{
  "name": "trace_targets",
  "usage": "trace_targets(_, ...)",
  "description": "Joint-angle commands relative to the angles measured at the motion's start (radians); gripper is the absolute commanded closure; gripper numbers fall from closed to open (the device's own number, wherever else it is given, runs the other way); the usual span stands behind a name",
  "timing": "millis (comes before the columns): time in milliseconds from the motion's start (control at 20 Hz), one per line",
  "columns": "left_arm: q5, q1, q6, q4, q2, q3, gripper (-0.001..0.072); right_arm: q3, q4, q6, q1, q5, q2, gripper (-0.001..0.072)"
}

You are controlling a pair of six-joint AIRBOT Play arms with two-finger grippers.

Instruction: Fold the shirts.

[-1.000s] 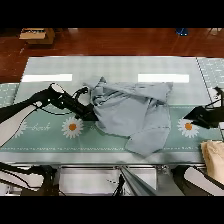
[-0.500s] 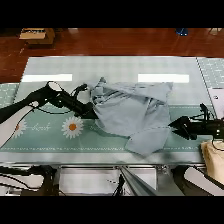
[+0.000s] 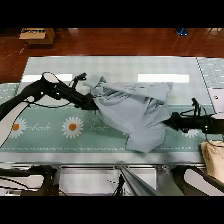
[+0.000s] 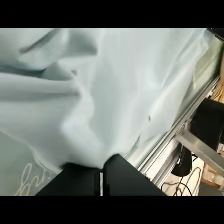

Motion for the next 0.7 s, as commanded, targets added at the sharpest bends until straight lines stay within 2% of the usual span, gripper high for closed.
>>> trace_targets(0,-0.033,0.040,0.001,-0.003,0.109,0.135,0.0689,0.196,0.033,-0.042,0.035,0.129,0.072,0.0679)
trace_targets(150,-0.063,0.093,-0.031,-0.003,0.270,0.336,0.0689,0.460,0.082,-0.023,0.036,0.116,0.228,0.0679)
trace_targets(300,-0.062,0.137,-0.063,-0.003,0.410,0.581,0.0689,0.734,0.069,0.023,0.036,-0.002,0.367,0.0680)
trace_targets(500,-0.062,0.151,-0.119,0.011,0.533,0.895,0.0689,1.035,-0.020,0.155,0.036,-0.057,0.457,0.0680)
trace_targets(650,-0.063,0.151,-0.220,0.134,0.631,0.979,0.0689,1.166,-0.141,0.260,0.036,-0.046,0.499,0.0680)
